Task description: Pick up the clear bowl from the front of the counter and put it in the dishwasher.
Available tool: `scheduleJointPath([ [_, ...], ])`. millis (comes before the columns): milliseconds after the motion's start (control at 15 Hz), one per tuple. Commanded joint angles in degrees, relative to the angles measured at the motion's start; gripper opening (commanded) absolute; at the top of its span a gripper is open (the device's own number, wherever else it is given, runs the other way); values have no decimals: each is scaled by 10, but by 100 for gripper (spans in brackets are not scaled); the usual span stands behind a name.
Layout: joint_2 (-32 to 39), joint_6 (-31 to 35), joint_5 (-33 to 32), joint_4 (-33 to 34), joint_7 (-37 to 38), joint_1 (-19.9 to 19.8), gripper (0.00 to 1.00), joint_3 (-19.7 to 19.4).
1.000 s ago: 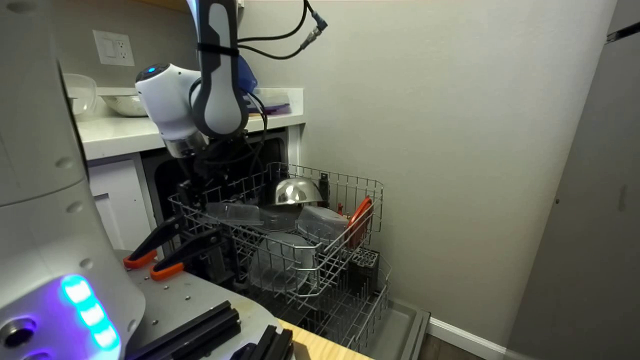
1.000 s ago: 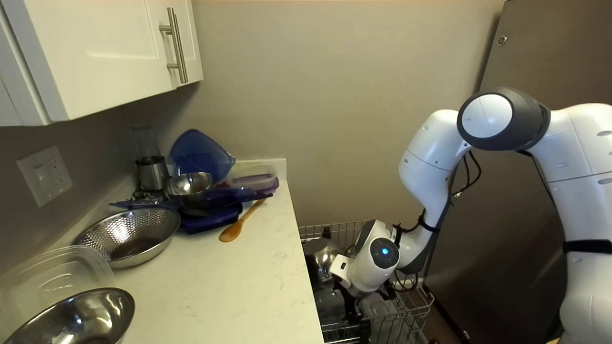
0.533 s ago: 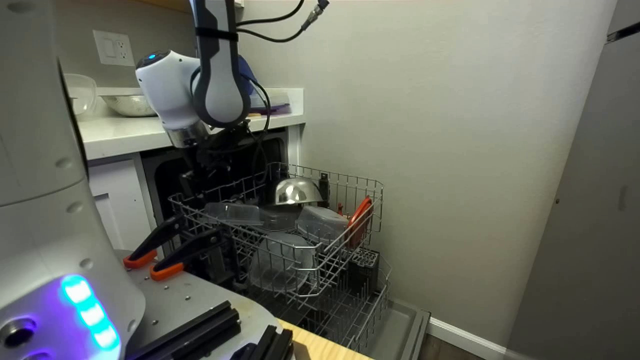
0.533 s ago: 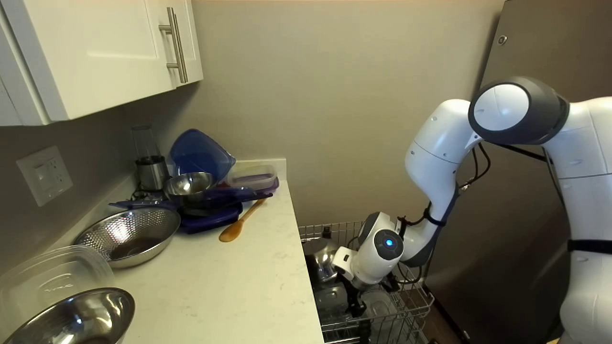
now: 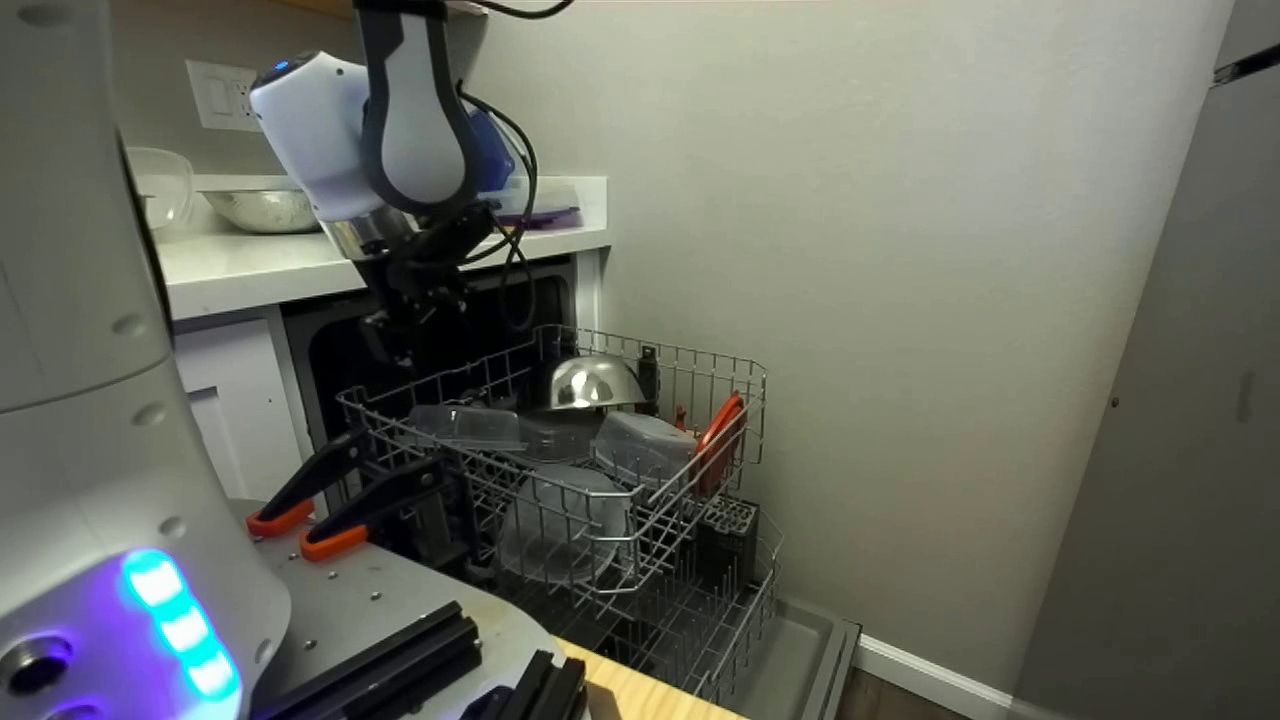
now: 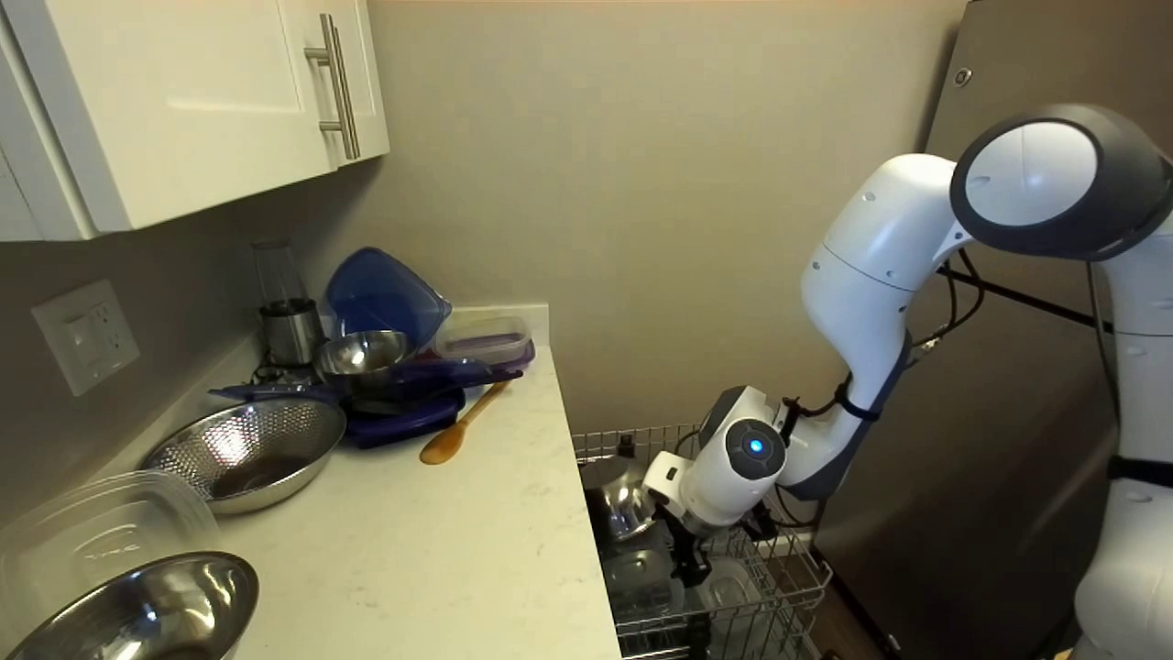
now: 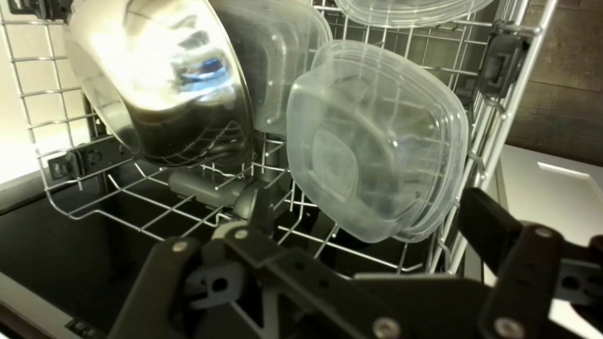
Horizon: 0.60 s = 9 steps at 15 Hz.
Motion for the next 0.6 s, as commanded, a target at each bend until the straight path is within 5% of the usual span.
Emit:
scheduleJointPath([
  [0, -48, 0, 31, -33, -30, 4, 100, -8],
  [533, -28, 0, 11, -15, -4, 0, 100, -4],
])
